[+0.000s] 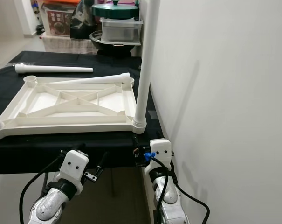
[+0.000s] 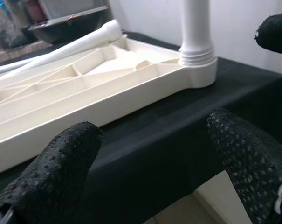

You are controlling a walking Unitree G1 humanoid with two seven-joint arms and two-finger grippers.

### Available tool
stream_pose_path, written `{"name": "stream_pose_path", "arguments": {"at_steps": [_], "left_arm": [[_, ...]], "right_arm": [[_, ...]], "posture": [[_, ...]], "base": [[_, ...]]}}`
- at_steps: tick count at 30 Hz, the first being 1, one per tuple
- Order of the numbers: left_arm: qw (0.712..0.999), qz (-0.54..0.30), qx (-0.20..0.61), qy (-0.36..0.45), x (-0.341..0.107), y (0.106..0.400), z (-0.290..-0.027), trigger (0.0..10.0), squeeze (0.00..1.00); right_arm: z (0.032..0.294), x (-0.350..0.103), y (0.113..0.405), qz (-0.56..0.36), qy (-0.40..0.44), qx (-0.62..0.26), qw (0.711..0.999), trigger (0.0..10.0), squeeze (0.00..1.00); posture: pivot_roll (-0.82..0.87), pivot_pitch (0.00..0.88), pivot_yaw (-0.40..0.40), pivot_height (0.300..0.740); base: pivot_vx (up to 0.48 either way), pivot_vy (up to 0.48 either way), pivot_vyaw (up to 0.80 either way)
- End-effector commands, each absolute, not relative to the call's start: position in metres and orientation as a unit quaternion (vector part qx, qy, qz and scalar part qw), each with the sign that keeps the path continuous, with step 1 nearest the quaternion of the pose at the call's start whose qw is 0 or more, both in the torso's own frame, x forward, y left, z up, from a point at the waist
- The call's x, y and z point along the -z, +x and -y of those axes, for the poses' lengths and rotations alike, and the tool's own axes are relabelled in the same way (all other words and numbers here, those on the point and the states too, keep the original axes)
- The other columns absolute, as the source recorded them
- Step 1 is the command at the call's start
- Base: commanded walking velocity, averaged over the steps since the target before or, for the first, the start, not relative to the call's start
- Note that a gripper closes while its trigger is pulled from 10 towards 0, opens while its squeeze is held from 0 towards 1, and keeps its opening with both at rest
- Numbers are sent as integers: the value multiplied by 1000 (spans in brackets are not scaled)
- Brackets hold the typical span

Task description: Building children table

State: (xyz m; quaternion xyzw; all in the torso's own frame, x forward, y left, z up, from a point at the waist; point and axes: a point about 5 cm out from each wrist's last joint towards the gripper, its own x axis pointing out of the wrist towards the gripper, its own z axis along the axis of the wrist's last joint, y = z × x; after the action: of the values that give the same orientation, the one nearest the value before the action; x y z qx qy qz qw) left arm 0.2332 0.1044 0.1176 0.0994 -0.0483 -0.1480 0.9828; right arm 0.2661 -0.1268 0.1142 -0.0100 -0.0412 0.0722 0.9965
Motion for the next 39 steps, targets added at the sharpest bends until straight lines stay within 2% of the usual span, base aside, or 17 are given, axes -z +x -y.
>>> {"name": "stream_pose_path", "arguments": {"at_steps": [1,39], "left_arm": [[984,33,143,99,-113,235,-106,10000,0],[983,21,148,103,-110,241,-105,10000,0]], "right_arm": [[125,-110,267,25,-8,-76,997,10000,0],[131,-109,276,-12,18,-66,998,10000,0]], "posture": [[57,0,-59,740],[52,10,-63,740]], "base": [[0,454,0],[0,477,0]]}}
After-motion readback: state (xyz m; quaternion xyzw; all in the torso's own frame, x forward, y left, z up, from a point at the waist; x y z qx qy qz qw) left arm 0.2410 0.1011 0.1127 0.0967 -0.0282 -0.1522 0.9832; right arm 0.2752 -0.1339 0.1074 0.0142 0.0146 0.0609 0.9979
